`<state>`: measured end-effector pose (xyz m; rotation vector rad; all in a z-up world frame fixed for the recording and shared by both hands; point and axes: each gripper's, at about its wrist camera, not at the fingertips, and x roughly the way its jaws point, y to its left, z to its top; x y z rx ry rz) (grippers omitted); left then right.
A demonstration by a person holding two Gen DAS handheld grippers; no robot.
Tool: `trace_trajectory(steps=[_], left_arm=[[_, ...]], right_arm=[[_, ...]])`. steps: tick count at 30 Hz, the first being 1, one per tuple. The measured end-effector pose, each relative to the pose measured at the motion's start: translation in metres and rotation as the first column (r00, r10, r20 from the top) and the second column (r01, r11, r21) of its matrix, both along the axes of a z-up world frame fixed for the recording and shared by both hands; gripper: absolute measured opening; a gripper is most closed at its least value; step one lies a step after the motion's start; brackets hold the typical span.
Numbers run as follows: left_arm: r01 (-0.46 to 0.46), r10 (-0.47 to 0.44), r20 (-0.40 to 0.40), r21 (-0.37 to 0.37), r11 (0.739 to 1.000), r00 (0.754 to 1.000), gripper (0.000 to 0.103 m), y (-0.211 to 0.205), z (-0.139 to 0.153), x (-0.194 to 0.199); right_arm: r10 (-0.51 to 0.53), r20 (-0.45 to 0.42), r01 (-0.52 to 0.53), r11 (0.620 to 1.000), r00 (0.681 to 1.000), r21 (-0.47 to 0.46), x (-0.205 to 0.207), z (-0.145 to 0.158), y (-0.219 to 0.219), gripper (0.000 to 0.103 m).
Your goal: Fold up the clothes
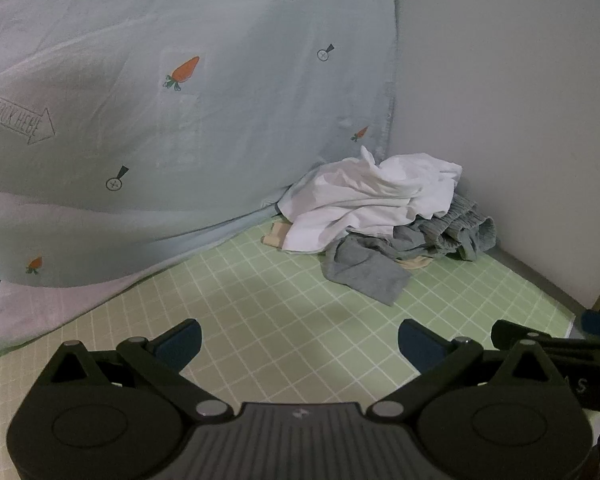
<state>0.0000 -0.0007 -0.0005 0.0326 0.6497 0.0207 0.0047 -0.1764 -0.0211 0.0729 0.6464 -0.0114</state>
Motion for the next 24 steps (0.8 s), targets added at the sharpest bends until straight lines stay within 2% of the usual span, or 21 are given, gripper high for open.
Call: trace_trajectory(steps=[24], left_arm=[[0.009, -0.009, -0.006, 0.002, 1.000, 1.000, 0.103, 0.009, 0.004, -0.002]], right_arm=[[-0.025, -0.003, 0.025, 1.000, 1.000, -0.009, -0.003, -0.002, -0.001, 0.102]])
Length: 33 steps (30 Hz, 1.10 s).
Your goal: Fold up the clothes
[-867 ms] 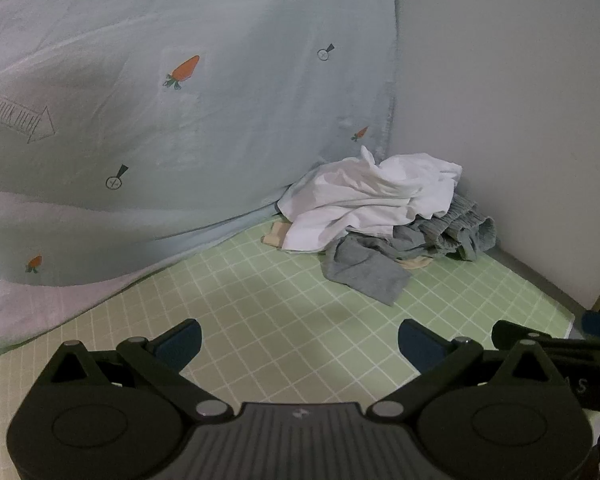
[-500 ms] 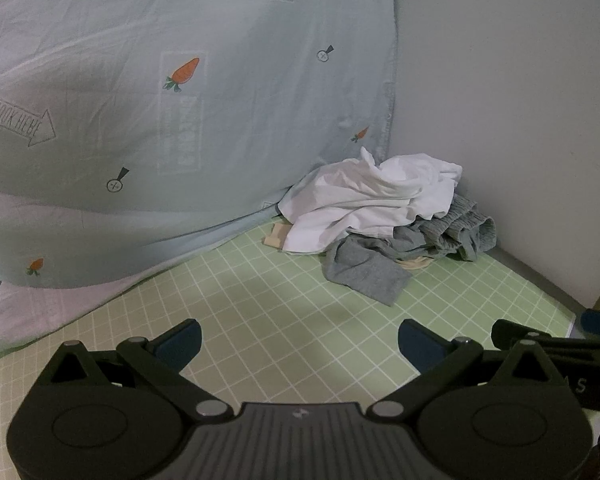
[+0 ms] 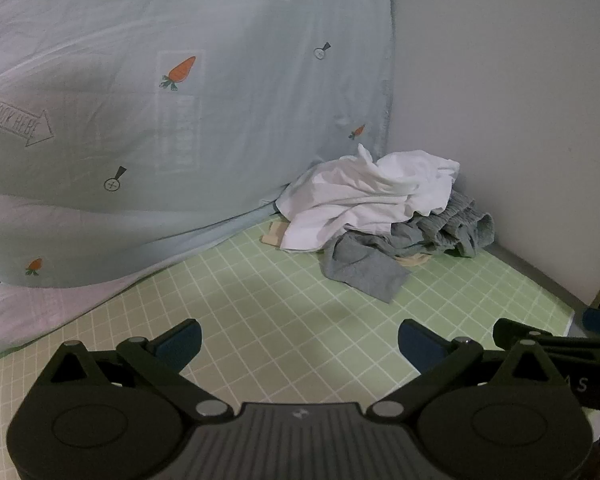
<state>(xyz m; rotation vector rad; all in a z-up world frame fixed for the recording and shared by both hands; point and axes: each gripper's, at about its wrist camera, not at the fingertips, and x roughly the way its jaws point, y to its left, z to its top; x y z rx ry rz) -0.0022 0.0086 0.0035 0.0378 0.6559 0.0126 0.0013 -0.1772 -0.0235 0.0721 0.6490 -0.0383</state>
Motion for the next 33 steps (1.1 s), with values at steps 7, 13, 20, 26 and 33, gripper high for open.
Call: trace_trajectory(steps=[7, 13, 20, 26, 33], left_arm=[[-0.002, 0.002, 0.000, 0.001, 1.000, 1.000, 0.103, -0.0010, -0.0024, -0.0006], [-0.004, 0.004, -0.005, 0.007, 1.000, 1.000, 0.103, -0.0059, -0.0034, 0.0023], [-0.008, 0.008, 0.000, 0.011, 1.000, 1.000, 0.103, -0.0066, -0.0054, -0.0004], [-0.010, 0.010, -0.007, 0.015, 1.000, 1.000, 0.103, -0.0067, -0.0058, 0.0034], [0.001, -0.001, -0.005, 0.024, 1.000, 1.000, 0.103, -0.0037, -0.0084, 0.0026]], right_arm=[[-0.002, -0.004, 0.002, 1.000, 1.000, -0.003, 0.0021, -0.0002, 0.0000, 0.102], [-0.002, -0.004, 0.002, 1.000, 1.000, -0.007, 0.0024, -0.0016, -0.0012, 0.102], [-0.013, 0.000, 0.013, 1.000, 1.000, -0.001, 0.0023, -0.0014, -0.0022, 0.102], [-0.011, 0.000, 0.011, 1.000, 1.000, 0.003, 0.0019, -0.0023, -0.0027, 0.102], [-0.012, -0.006, 0.012, 1.000, 1.000, 0.007, 0.0037, -0.0035, -0.0039, 0.102]])
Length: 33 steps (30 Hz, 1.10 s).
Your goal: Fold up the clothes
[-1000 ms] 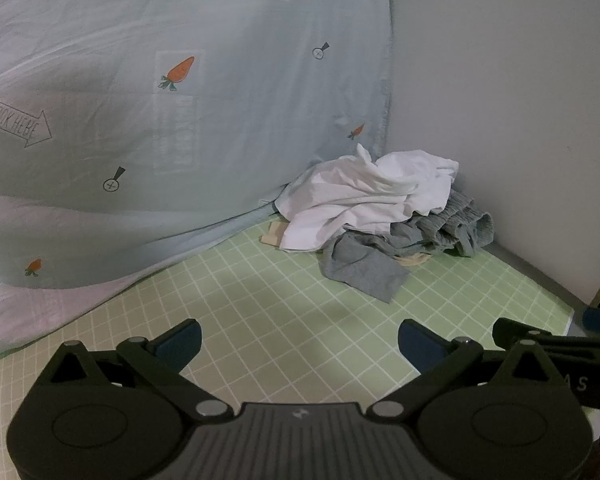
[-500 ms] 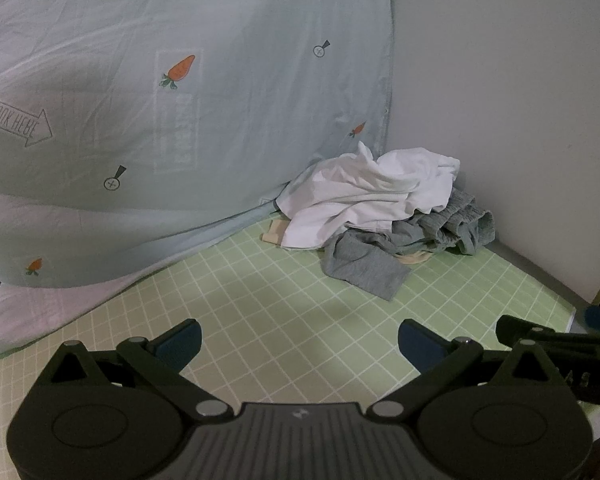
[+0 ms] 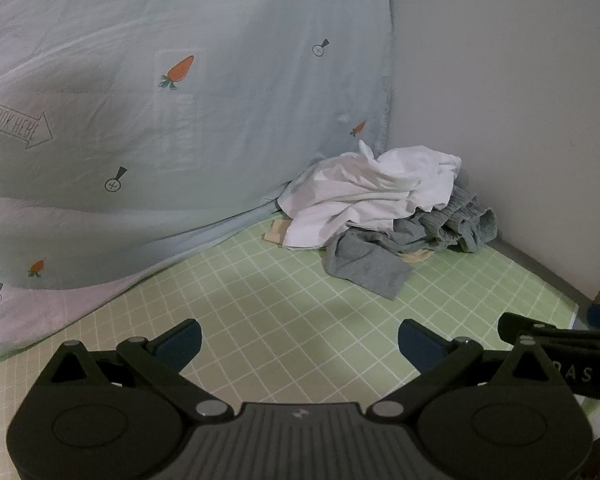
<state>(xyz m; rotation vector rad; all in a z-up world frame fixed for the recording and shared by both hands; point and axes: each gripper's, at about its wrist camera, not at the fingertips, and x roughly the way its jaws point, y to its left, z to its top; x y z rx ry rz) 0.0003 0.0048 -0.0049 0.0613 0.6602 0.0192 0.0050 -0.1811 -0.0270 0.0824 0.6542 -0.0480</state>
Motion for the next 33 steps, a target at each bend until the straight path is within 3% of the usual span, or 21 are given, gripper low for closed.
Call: trace_trajectory(steps=[11, 18, 26, 33], left_arm=[[-0.006, 0.005, -0.027, -0.019, 1.000, 1.000, 0.103, -0.011, -0.002, 0.016], [-0.017, 0.016, -0.036, -0.040, 0.999, 0.999, 0.103, -0.024, -0.001, 0.054], [-0.102, 0.093, -0.089, -0.100, 0.990, 0.992, 0.103, -0.030, -0.004, 0.133], [-0.120, 0.109, -0.107, -0.107, 0.987, 0.988, 0.101, -0.037, -0.004, 0.241]], right_arm=[[-0.031, 0.015, 0.031, 0.999, 0.999, 0.018, 0.014, -0.004, -0.017, 0.103], [-0.040, -0.001, 0.040, 0.994, 0.999, 0.101, 0.055, -0.015, -0.050, 0.103], [-0.044, -0.001, 0.044, 0.989, 0.999, 0.144, 0.143, -0.027, -0.092, 0.103], [-0.059, 0.029, 0.053, 0.986, 0.998, 0.157, 0.274, -0.030, -0.134, 0.101]])
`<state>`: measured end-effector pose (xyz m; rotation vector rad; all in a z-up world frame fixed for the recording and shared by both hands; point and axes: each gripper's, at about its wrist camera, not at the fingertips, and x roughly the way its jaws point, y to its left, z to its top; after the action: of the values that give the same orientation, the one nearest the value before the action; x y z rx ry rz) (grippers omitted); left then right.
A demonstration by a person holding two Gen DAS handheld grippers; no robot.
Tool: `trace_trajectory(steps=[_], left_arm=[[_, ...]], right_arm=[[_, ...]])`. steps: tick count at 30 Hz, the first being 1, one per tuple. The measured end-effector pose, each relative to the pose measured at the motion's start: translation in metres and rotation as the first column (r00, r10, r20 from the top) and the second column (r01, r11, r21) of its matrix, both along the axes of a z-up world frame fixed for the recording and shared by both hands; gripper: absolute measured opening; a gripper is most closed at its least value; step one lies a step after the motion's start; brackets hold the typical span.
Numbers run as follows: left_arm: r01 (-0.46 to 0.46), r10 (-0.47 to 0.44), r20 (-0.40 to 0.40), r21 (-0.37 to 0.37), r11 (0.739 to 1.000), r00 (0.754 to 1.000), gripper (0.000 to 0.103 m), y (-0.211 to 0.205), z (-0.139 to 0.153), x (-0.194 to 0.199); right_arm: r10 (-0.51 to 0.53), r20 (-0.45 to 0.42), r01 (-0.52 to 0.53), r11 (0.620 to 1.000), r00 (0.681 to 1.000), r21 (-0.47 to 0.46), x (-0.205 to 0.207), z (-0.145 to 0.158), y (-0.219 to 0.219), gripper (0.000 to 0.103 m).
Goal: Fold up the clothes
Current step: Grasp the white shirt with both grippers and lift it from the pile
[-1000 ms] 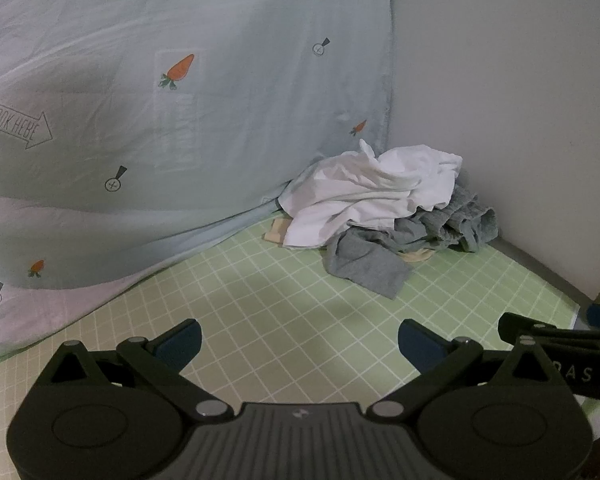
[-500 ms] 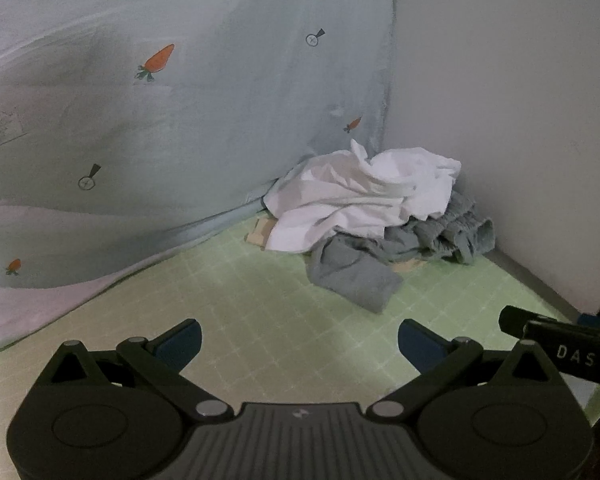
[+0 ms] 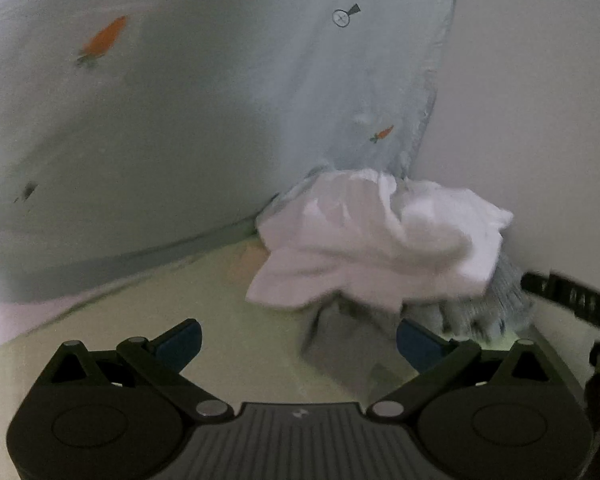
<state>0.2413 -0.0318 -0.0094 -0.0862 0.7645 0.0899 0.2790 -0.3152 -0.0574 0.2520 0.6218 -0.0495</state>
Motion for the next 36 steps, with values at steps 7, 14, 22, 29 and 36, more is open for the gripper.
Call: trace_trajectory(steps=[7, 14, 22, 29, 36], left_arm=[[0.081, -0.080, 0.018, -0.041, 0.996, 0.997, 0.097, -0.015, -0.012, 0.131], [0.128, -0.135, -0.056, -0.114, 0.985, 0.989, 0.078, -0.030, -0.062, 0.228], [0.054, -0.057, -0.052, -0.063, 0.997, 0.997, 0.011, -0.027, -0.071, 0.229], [-0.017, 0.020, 0.050, -0.073, 0.997, 0.999, 0.006, -0.007, -0.010, 0.163], [-0.075, 0.101, 0.227, -0.120, 0.990, 0.969, 0.006, 0.020, 0.069, 0.037]], right_arm=[[-0.090, 0.017, 0.088, 0.990, 0.996, 0.107, 0.135, -0.025, -0.037, 0.099], [-0.027, -0.048, 0.039, 0.961, 0.998, 0.275, 0.203, -0.065, -0.036, 0.100], [0.103, 0.036, -0.106, 0.989, 0.994, 0.104, 0.201, -0.055, -0.004, 0.038], [0.137, 0.179, -0.151, 0.986, 0.974, 0.068, 0.157, -0.003, 0.013, 0.017], [0.224, 0.345, -0.261, 0.963, 0.912, 0.064, 0.066, 0.065, 0.029, 0.015]])
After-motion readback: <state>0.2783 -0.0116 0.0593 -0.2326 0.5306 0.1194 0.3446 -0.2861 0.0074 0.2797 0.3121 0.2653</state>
